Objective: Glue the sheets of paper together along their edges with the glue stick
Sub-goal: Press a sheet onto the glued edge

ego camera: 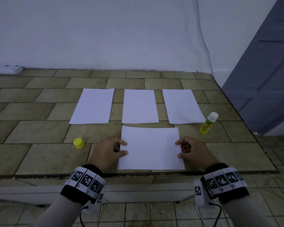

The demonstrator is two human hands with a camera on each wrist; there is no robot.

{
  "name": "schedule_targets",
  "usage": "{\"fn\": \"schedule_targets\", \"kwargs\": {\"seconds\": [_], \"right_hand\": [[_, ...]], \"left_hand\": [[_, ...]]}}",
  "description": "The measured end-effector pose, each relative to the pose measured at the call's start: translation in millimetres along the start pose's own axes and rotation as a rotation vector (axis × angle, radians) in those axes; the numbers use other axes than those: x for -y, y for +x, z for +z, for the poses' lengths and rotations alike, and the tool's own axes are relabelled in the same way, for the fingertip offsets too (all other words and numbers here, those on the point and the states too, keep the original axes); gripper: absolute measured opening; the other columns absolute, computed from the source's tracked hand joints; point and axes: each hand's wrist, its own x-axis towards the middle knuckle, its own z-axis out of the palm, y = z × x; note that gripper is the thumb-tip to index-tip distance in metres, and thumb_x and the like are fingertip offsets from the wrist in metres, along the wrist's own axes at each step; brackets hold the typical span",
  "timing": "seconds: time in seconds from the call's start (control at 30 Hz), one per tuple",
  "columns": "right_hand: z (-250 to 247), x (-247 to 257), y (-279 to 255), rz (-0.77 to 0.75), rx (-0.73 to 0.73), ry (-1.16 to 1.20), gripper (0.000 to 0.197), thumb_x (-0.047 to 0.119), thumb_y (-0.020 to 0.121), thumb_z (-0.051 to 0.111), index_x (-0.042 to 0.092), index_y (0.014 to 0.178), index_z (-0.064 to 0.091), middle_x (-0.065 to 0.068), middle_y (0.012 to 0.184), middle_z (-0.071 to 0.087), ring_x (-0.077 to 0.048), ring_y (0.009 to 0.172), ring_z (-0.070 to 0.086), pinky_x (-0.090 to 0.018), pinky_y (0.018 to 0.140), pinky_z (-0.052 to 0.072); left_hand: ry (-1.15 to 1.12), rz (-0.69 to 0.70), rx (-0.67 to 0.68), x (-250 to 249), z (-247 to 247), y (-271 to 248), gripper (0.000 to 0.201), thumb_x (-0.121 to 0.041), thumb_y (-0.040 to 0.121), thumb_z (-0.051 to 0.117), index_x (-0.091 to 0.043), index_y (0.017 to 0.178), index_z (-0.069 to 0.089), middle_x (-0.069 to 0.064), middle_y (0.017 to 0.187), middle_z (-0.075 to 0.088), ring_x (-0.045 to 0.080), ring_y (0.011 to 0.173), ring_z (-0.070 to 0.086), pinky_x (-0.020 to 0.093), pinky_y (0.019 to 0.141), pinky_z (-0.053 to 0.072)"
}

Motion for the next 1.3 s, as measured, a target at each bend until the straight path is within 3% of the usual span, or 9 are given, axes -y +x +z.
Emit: {"fn": "schedule_targets", "kwargs": {"seconds": [0.13, 0.3, 0.43, 0.53, 0.63, 0.8, 0.93, 1.13, 1.3], "right_hand": [[1.5, 2.6, 0.5, 0.006, 0.002, -0.114, 0.037, 0.010, 0.077, 0.075, 0.020, 0.110, 0.062, 0.001, 0.103, 0.055, -0.010, 0.089, 0.056, -0.017, 0.078, 0.050], [5.8, 14.6, -2.7, 0.019, 0.004, -0.462, 0.037, 0.026, 0.084, 0.069, 0.027, 0.120, 0.058, 0.001, 0.127, 0.041, -0.016, 0.118, 0.042, -0.026, 0.095, 0.041], [9.0, 33.2, -10.6, 0.013, -0.006, -0.651, 0.034, 0.025, 0.091, 0.057, 0.026, 0.124, 0.053, 0.001, 0.135, 0.038, -0.018, 0.124, 0.035, -0.026, 0.093, 0.038], [16.3, 45.7, -9.8, 0.004, -0.024, -0.744, 0.033, 0.030, 0.095, 0.048, 0.021, 0.127, 0.049, -0.003, 0.146, 0.032, -0.023, 0.135, 0.027, -0.035, 0.103, 0.035], [36.3, 60.4, -0.6, -0.017, -0.002, -0.551, 0.051, 0.046, 0.099, 0.034, 0.018, 0.142, 0.034, -0.004, 0.158, 0.013, -0.022, 0.147, 0.007, -0.046, 0.118, 0.011], [99.1, 92.3, 21.6, -0.198, 0.068, -0.485, 0.093, 0.069, 0.078, -0.011, 0.017, 0.152, 0.012, -0.002, 0.161, 0.002, -0.016, 0.148, -0.002, -0.047, 0.116, -0.010], [125.1, 89.9, 32.0, -0.233, 0.056, -0.538, 0.101, 0.068, 0.073, -0.020, 0.013, 0.153, 0.010, -0.002, 0.161, 0.005, -0.013, 0.148, -0.002, -0.048, 0.116, -0.013], [106.3, 57.6, 32.7, -0.218, 0.022, -0.615, 0.106, 0.073, 0.073, -0.027, 0.015, 0.153, 0.011, 0.000, 0.161, 0.007, -0.013, 0.148, 0.003, -0.049, 0.114, -0.012], [47.2, 2.4, 21.6, -0.097, 0.011, -0.728, 0.095, 0.070, 0.076, -0.021, 0.019, 0.153, 0.003, 0.006, 0.160, -0.001, -0.009, 0.148, -0.002, -0.052, 0.117, -0.002]], "left_hand": [[0.085, 0.007, 0.050, -1.5, 0.0, 0.9, 0.026, -0.033, 0.084, 0.074, -0.026, 0.107, 0.066, -0.015, 0.088, 0.054, 0.007, 0.086, 0.057, 0.010, 0.066, 0.037], [0.368, 0.059, 0.039, -6.8, 3.8, 5.5, 0.049, -0.045, 0.086, 0.066, -0.023, 0.129, 0.056, 0.005, 0.144, 0.039, 0.025, 0.135, 0.034, 0.039, 0.108, 0.034], [0.447, 0.103, 0.105, -10.6, 24.5, 10.9, 0.089, -0.070, 0.085, 0.008, -0.015, 0.155, 0.017, 0.003, 0.164, -0.004, 0.019, 0.150, -0.009, 0.042, 0.121, -0.001], [0.558, 0.149, 0.066, -3.9, 40.8, 14.0, 0.098, -0.070, 0.083, -0.018, -0.009, 0.155, 0.009, 0.008, 0.163, -0.002, 0.023, 0.150, -0.006, 0.044, 0.119, -0.005], [0.571, 0.144, 0.045, -1.6, 45.9, 14.9, 0.105, -0.068, 0.079, -0.030, -0.005, 0.154, 0.008, 0.011, 0.163, 0.000, 0.025, 0.151, -0.003, 0.043, 0.117, -0.007], [0.582, 0.123, 0.074, -1.1, 44.4, 13.0, 0.083, -0.051, 0.098, -0.004, 0.006, 0.146, 0.033, 0.022, 0.155, 0.027, 0.035, 0.145, 0.026, 0.049, 0.118, 0.013], [0.589, 0.149, 0.091, 2.9, 45.3, 15.1, 0.076, -0.046, 0.102, 0.006, 0.008, 0.136, 0.049, 0.023, 0.143, 0.047, 0.036, 0.132, 0.047, 0.049, 0.110, 0.025], [0.622, 0.136, 0.024, 1.0, 45.5, 14.7, 0.083, -0.050, 0.101, -0.002, 0.006, 0.139, 0.046, 0.021, 0.148, 0.042, 0.033, 0.136, 0.043, 0.050, 0.111, 0.032], [0.636, 0.145, 0.002, 4.2, 47.9, 16.8, 0.090, -0.056, 0.095, -0.013, 0.002, 0.148, 0.029, 0.016, 0.158, 0.023, 0.029, 0.147, 0.024, 0.046, 0.116, 0.015]]}}
